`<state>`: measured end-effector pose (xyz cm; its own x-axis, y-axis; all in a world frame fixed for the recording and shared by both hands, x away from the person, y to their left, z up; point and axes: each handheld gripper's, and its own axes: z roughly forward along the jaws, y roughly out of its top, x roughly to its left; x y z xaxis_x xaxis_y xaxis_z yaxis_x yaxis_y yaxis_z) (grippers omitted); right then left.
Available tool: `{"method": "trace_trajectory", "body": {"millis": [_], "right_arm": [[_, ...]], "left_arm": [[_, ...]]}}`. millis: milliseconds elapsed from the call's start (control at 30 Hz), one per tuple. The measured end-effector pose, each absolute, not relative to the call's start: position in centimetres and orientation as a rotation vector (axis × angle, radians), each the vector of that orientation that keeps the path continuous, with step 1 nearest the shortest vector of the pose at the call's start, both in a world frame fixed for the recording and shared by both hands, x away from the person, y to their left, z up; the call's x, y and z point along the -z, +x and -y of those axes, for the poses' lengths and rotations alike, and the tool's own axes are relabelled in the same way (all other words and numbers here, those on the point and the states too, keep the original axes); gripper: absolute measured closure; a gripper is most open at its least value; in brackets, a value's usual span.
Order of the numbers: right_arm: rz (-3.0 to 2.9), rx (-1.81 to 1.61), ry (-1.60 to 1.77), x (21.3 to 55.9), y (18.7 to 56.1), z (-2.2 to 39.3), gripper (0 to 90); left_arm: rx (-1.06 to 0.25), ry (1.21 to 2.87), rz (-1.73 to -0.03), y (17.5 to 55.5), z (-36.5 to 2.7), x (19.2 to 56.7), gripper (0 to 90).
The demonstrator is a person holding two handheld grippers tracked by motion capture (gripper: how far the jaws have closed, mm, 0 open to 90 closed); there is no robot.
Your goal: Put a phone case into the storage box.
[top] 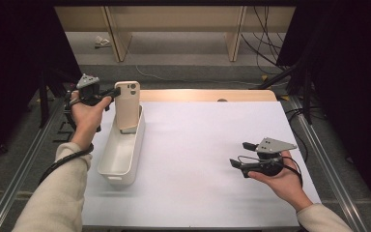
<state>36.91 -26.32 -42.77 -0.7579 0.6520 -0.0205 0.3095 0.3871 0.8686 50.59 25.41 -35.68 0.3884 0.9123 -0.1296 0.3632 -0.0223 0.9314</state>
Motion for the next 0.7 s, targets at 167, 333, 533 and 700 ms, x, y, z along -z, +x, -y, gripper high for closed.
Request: {"method": "trace_trajectory", "body": {"millis": [167, 333, 533, 700], "right_arm": [[-2.292, -1.322, 0.836, 42.8, 37.0, 26.3, 22.0], [-2.294, -1.319, 0.836, 42.8, 37.0, 26.4, 22.0], [-2.294, -1.319, 0.835, 42.8, 37.0, 26.4, 22.0], [-2.295, -1.319, 0.836, 42.8, 37.0, 26.4, 22.0]], "left_arm": [[-0.65, 1.598, -1.17, 50.9, -25.4, 36.1, 81.5], [-0.645, 1.61, -1.183, 51.2, -25.5, 36.8, 81.5], [-0.635, 1.621, -1.197, 51.4, -25.6, 37.7, 81.4], [-0.628, 1.628, -1.212, 51.6, -25.8, 38.5, 81.2]]}}
